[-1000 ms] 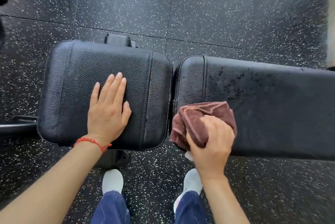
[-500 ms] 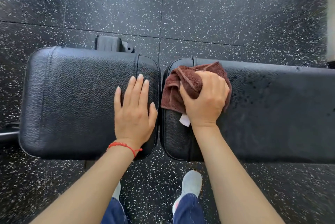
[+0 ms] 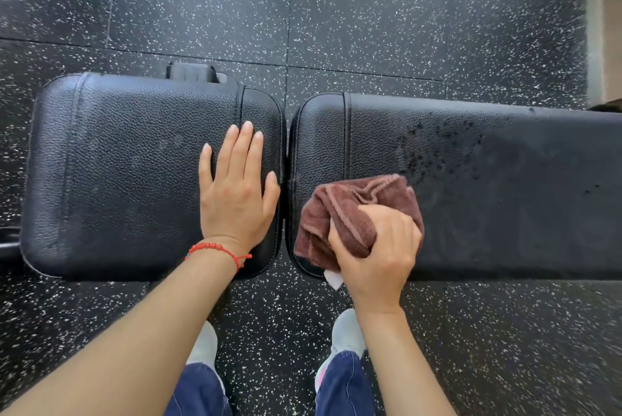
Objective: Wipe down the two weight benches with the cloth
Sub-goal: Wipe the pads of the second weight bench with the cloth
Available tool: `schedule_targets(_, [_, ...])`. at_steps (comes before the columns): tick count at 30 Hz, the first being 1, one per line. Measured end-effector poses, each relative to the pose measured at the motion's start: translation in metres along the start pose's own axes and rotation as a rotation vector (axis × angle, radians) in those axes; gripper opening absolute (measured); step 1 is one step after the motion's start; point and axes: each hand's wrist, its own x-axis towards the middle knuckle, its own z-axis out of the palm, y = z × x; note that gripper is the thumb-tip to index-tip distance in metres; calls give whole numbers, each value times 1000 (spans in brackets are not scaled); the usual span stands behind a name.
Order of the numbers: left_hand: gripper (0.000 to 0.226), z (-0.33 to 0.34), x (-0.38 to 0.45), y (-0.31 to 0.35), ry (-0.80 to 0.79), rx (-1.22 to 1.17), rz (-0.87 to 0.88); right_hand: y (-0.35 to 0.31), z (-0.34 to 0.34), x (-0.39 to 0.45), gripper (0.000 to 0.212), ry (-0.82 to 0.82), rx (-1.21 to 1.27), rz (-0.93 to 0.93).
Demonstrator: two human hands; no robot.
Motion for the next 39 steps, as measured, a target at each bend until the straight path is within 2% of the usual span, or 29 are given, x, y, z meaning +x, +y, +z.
schedule_targets(3, [53, 0, -1, 1, -5, 2, 2, 0, -2, -12, 33, 30, -13, 24])
schedule_targets(9, [53, 0, -3, 1, -5, -11, 13, 6, 10, 17, 35, 104, -45, 20])
schedule_targets(15, [52, 3, -2, 1, 14, 3, 11, 26, 29, 97, 38, 167, -111, 56])
schedule_targets(18, [52, 4, -2, 1, 25, 7, 9, 36, 31, 119, 39, 140, -119, 66])
schedule_targets(23, [52, 4, -2, 1, 35, 15, 21, 42, 23, 94, 35, 138, -78, 15])
schedule_targets(34, [54, -2, -3, 10, -33, 30, -9, 55, -33, 1, 39, 47, -25, 56])
schedule_targets(37, [53, -6, -7, 32, -20, -56, -41, 58, -40, -6, 42, -13, -10, 19])
schedule_targets(39, [52, -5, -14, 54, -23, -134, 23, 59, -43, -5, 42, -37, 23, -7])
